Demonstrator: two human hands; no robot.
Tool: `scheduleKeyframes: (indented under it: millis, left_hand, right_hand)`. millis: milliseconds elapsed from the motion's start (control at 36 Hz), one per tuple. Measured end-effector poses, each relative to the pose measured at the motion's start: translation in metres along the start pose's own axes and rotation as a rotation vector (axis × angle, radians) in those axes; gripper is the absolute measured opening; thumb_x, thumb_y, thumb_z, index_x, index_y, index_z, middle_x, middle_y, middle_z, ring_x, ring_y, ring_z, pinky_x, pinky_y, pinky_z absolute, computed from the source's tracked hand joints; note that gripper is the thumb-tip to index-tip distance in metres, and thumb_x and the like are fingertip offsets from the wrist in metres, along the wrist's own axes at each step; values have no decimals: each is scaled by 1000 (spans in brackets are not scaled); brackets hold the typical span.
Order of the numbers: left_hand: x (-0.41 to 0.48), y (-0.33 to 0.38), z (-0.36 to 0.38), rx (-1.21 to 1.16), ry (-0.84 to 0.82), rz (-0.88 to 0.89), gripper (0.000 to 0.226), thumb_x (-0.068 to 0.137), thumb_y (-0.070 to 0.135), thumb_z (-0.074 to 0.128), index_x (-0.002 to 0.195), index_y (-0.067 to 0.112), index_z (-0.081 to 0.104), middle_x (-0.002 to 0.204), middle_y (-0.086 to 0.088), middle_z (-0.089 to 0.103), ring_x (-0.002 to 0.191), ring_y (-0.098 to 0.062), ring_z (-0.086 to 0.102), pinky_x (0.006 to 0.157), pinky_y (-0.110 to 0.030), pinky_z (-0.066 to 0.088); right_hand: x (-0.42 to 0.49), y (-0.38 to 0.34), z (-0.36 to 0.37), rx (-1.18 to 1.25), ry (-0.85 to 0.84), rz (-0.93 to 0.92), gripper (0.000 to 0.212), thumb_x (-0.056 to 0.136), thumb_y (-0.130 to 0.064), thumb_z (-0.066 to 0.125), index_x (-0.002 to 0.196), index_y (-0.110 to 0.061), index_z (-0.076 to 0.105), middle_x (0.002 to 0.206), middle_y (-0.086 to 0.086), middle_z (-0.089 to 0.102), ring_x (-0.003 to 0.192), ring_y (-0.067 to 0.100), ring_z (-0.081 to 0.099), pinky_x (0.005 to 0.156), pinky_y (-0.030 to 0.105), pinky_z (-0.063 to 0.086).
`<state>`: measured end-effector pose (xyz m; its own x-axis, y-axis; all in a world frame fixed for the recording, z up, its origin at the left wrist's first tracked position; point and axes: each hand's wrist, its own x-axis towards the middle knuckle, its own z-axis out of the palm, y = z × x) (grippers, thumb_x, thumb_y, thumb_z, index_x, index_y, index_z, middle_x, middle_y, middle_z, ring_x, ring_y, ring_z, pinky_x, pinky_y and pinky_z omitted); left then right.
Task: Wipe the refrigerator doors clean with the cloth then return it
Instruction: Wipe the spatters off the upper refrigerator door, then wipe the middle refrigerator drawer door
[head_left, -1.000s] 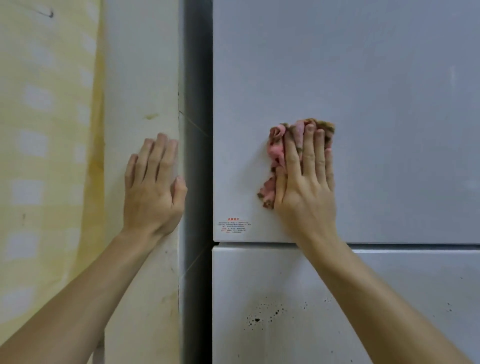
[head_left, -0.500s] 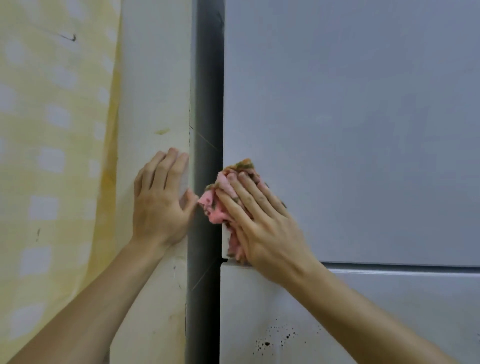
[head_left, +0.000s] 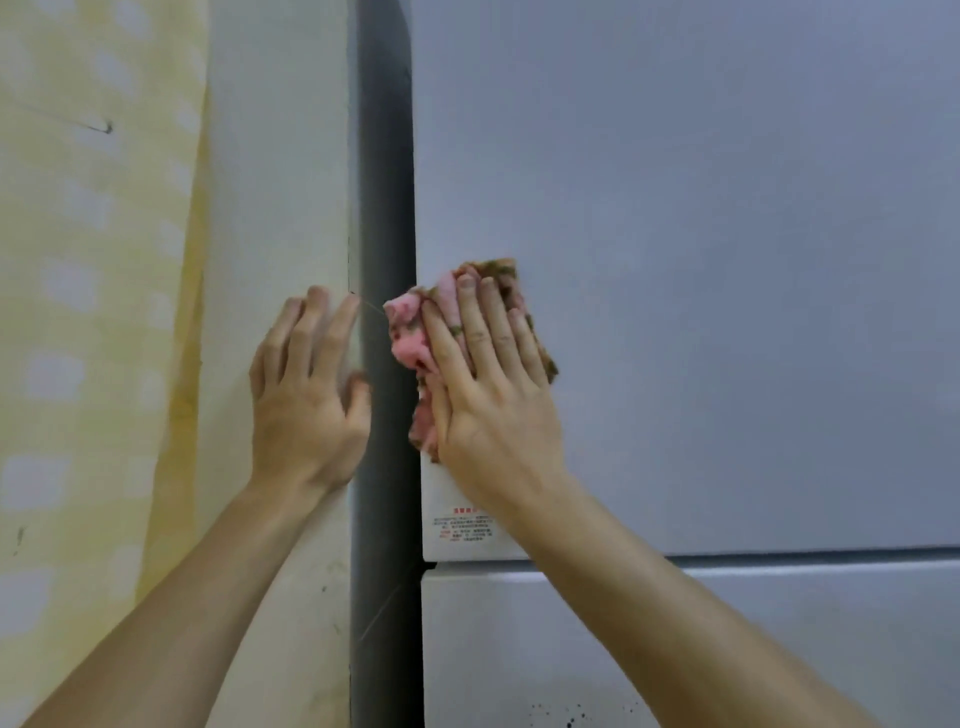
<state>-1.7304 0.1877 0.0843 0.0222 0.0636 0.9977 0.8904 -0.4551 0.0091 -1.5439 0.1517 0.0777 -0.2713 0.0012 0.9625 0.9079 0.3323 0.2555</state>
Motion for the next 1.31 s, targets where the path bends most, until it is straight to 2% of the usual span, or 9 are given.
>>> scheduleKeyframes:
  millis: [111, 222, 417, 556, 722, 806, 1000, 1167, 1306]
  left_hand:
    - [-5, 3, -13, -26, -76, -24, 64, 101, 28, 41, 164, 22, 33, 173, -7, 24, 162, -26, 13, 131, -45, 11]
    - [-15, 25, -31, -125, -45, -52, 44, 101, 27, 40, 129, 13, 72, 156, -11, 51, 150, -28, 40, 128, -48, 19]
    - [-38, 59, -52, -475, -257, -178, 12, 99, 40, 64, 92, 33, 71, 84, 14, 71, 84, -8, 65, 74, -25, 52]
    - [-36, 55, -66, -755, -397, -379, 10, 101, 11, 65, 96, 17, 71, 87, 2, 76, 84, -16, 73, 78, -35, 60]
    - [-22, 52, -88, -823, -573, -279, 20, 104, 7, 61, 114, 19, 74, 104, 4, 79, 100, -13, 75, 90, -25, 59]
    - [-13, 54, -95, -806, -581, -230, 18, 101, 9, 66, 111, 18, 78, 103, 1, 80, 101, -16, 76, 90, -26, 59]
    - [-6, 56, -101, -812, -523, -275, 10, 92, 13, 77, 96, 21, 81, 92, -1, 81, 88, -17, 77, 78, -25, 62]
    - [-7, 55, -97, -811, -573, -407, 7, 85, 21, 83, 87, 17, 78, 78, 5, 76, 71, -5, 70, 59, -13, 50]
    - [-9, 55, -95, -939, -698, -529, 59, 74, 37, 79, 118, -2, 71, 109, -15, 78, 100, -33, 76, 85, -38, 60]
  right_hand:
    - [-46, -17, 1, 27, -159, -115, 62, 110, -30, 36, 166, -8, 18, 174, 12, 9, 163, 29, 3, 131, 49, 12]
    - [-64, -19, -17, 45, -272, -138, 61, 111, -31, 27, 167, -14, 14, 175, 5, 5, 163, 22, -1, 132, 45, 9]
    - [-50, -24, -46, 425, -373, 149, 102, 94, -48, 71, 167, -24, 4, 174, -13, 10, 152, -10, -8, 126, 16, -6]
    - [-37, -13, -67, 692, -451, 293, 104, 84, -51, 82, 160, -33, 12, 165, -17, 34, 151, 4, 31, 121, 28, 29]
    - [-13, 5, -86, 645, -405, 277, 92, 87, -44, 81, 162, -42, 28, 138, -20, 37, 132, -1, 32, 101, 6, 24]
    - [-14, 2, -86, 657, -435, 324, 90, 82, -52, 83, 158, -37, 37, 137, -19, 37, 135, 4, 37, 111, 18, 31]
    - [-32, -6, -92, 819, -461, 674, 93, 48, -76, 80, 126, -30, 56, 115, -16, 63, 95, -2, 65, 70, 11, 52]
    - [-47, 8, -94, 1085, -548, 790, 49, 71, -46, 89, 101, -10, 74, 87, -4, 81, 81, 13, 79, 72, 22, 63]
    - [-47, 20, -97, 1181, -567, 841, 39, 94, -45, 71, 97, -8, 82, 97, 0, 82, 93, 13, 78, 84, 23, 63]
